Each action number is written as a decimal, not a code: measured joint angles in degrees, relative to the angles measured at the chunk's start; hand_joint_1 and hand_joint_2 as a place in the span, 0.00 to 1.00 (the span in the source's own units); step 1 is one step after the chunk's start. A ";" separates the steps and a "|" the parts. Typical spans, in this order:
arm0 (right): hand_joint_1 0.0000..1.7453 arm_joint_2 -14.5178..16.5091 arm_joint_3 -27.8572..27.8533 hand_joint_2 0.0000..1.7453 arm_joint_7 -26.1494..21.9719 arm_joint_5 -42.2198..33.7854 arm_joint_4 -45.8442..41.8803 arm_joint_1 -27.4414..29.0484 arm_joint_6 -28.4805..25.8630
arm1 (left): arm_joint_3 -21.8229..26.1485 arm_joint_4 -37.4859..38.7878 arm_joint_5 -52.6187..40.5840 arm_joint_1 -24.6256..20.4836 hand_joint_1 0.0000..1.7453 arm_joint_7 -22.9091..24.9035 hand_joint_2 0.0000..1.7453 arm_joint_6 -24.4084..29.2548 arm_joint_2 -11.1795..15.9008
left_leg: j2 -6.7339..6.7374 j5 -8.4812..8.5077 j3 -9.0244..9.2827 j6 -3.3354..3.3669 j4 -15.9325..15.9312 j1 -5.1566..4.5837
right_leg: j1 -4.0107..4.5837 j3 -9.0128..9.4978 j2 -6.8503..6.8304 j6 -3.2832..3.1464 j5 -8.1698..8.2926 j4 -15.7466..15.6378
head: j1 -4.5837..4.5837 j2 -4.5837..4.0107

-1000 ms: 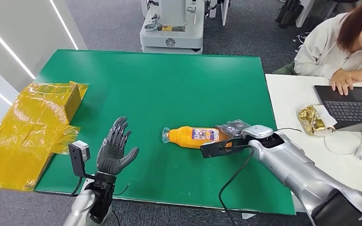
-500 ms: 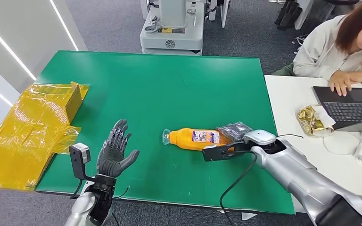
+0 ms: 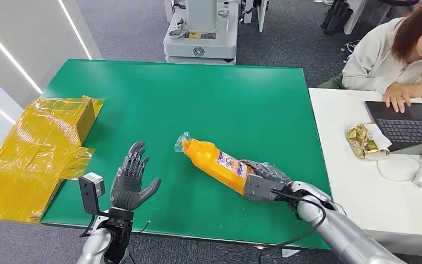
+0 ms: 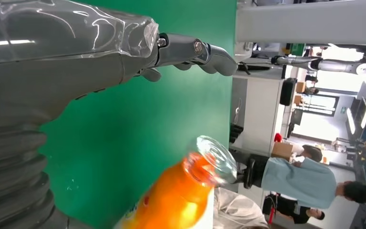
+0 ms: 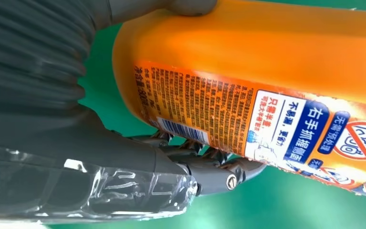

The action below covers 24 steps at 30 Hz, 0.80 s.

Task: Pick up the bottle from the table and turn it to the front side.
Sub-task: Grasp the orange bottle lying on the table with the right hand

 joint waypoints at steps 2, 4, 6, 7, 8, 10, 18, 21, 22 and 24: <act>1.00 -0.13 -2.59 1.00 -0.23 -0.83 -2.76 3.77 -1.79 | 0.01 -0.17 -0.29 0.20 0.00 -0.23 1.00 0.23 0.02 | -0.02 -0.03 -0.02 0.01 0.00 0.00 | 0.00 0.00 -0.03 0.00 -0.04 0.00 | 0.00 0.00; 1.00 -0.20 -4.83 1.00 -0.43 -1.27 -4.91 6.81 -2.70 | 0.02 -0.27 -0.41 0.35 0.00 -0.31 1.00 0.34 0.03 | -0.02 -0.05 -0.04 0.00 -0.01 0.00 | 0.00 -0.01 -0.04 0.00 -0.06 0.00 | -0.01 0.00; 1.00 -0.33 -6.49 1.00 -0.56 -1.49 -6.53 8.96 -3.07 | 0.02 -0.33 -0.49 0.42 0.00 -0.32 1.00 0.41 0.04 | -0.01 -0.05 -0.04 0.00 -0.01 -0.01 | 0.00 -0.02 -0.03 0.00 -0.06 0.00 | 0.00 0.00; 1.00 -0.39 -7.22 1.00 -0.58 -1.57 -7.24 9.93 -3.31 | 0.02 -0.34 -0.55 0.42 0.00 -0.33 1.00 0.43 0.04 | -0.02 -0.05 -0.04 0.00 -0.01 -0.01 | 0.00 -0.01 -0.04 0.00 -0.06 -0.01 | 0.00 0.00; 1.00 -0.43 -8.08 1.00 -0.62 -1.57 -8.06 11.03 -3.81 | 0.02 -0.34 -0.67 0.43 0.00 -0.34 1.00 0.44 0.04 | -0.03 -0.05 -0.05 0.01 -0.01 -0.01 | 0.00 -0.01 -0.06 0.01 -0.07 -0.01 | 0.01 0.00; 1.00 -0.45 -10.11 1.00 -0.72 -1.13 -10.15 13.64 -5.41 | 0.02 -0.35 -0.98 0.42 0.00 -0.41 1.00 0.42 0.06 | -0.08 -0.05 -0.09 0.01 -0.01 -0.01 | -0.01 -0.01 -0.13 0.01 -0.07 -0.01 | 0.01 0.00; 1.00 0.93 -16.05 1.00 -5.22 -0.55 -14.12 16.20 -7.97 | -1.10 0.33 3.47 -5.45 0.00 2.24 1.00 -7.83 0.64 | -0.08 0.02 -0.17 0.04 0.01 -0.03 | -0.01 -0.09 -0.15 -0.01 0.00 0.01 | 0.00 0.00; 1.00 2.96 -16.10 1.00 -6.85 -0.80 -13.04 13.70 -7.95 | -2.70 1.44 6.64 -10.16 0.00 4.50 1.00 -11.15 0.62 | -0.07 0.09 -0.15 -0.02 0.01 -0.02 | -0.01 -0.09 -0.14 -0.02 0.04 0.04 | 0.00 0.00; 1.00 3.70 -16.04 1.00 -7.24 -0.85 -12.57 12.83 -7.97 | -3.21 1.89 7.72 -11.67 0.00 5.19 1.00 -11.76 0.58 | -0.07 0.11 -0.14 -0.02 0.01 -0.01 | -0.01 -0.09 -0.14 -0.03 0.05 0.05 | 0.00 0.00; 1.00 5.13 -15.89 1.00 -7.83 -0.94 -11.65 11.24 -8.00 | -4.07 2.78 9.98 -14.27 0.00 6.39 1.00 -12.71 0.49 | -0.07 0.14 -0.14 -0.02 0.01 -0.01 | -0.01 -0.09 -0.13 -0.03 0.05 0.07 | 0.00 0.00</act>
